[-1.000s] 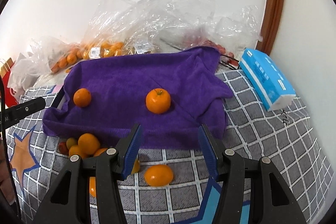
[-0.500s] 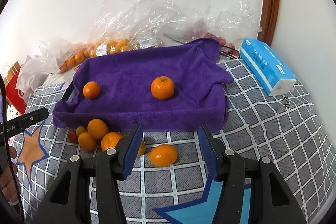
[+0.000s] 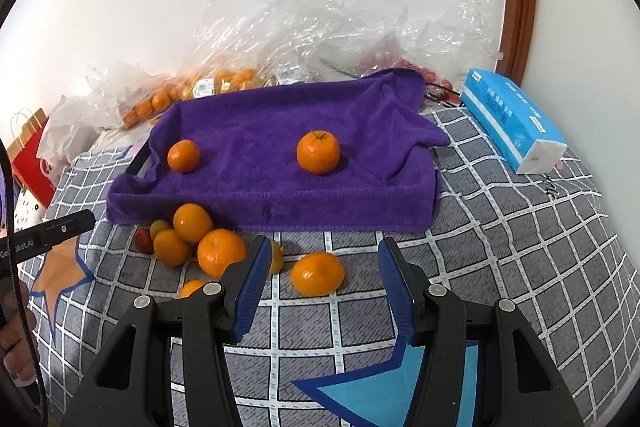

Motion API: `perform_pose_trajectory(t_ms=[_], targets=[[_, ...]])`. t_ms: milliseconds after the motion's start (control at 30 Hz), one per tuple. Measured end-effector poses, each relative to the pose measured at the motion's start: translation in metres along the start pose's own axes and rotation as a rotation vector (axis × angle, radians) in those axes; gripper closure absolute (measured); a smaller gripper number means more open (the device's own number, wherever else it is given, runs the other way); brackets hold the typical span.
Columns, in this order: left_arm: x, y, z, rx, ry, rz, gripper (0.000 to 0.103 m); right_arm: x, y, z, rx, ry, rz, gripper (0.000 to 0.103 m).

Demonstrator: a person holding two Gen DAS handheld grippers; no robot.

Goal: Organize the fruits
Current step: 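Move the open right gripper back to the tangerines beside the towel, then close the right gripper on a large tangerine and lift it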

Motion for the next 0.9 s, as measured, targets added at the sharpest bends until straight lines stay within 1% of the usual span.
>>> perform_pose_trajectory(t_ms=[133, 233, 267, 367, 533, 700, 767, 900], targets=[[-0.006, -0.004, 0.005, 0.012, -0.012, 0.0, 0.047, -0.008, -0.006, 0.006, 0.025, -0.015, -0.011, 0.048], [-0.008, -0.005, 0.006, 0.009, -0.015, 0.002, 0.047, -0.013, -0.007, 0.014, 0.01, -0.032, -0.026, 0.049], [-0.009, -0.005, 0.007, 0.007, -0.014, 0.001, 0.047, -0.015, -0.006, 0.017, 0.011, -0.038, -0.026, 0.052], [-0.012, -0.005, 0.009, 0.006, -0.015, 0.003, 0.047, -0.02, -0.005, 0.025, 0.006, -0.05, -0.029, 0.056], [-0.018, -0.002, 0.015, 0.016, -0.006, 0.021, 0.047, -0.028, -0.001, 0.04, -0.009, -0.077, -0.033, 0.058], [-0.024, -0.004, 0.027, 0.019, -0.02, 0.017, 0.047, -0.031, 0.004, 0.05, -0.031, -0.1, -0.037, 0.058], [-0.024, -0.006, 0.026, 0.024, 0.006, 0.018, 0.047, -0.031, 0.005, 0.053, -0.039, -0.103, -0.039, 0.058], [-0.023, -0.006, 0.027, 0.031, 0.024, 0.025, 0.047, -0.028, 0.004, 0.056, -0.052, -0.099, -0.051, 0.059]])
Point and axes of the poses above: each gripper's, at about its wrist camera, not at the fingertips, and z roughly the way its jaws point, y to its right, x to its top, the point moved 10 cm from there along z, roughly the way its jaws point, and after that the axes turned 13 degrees about x, right-handed, at the moved point
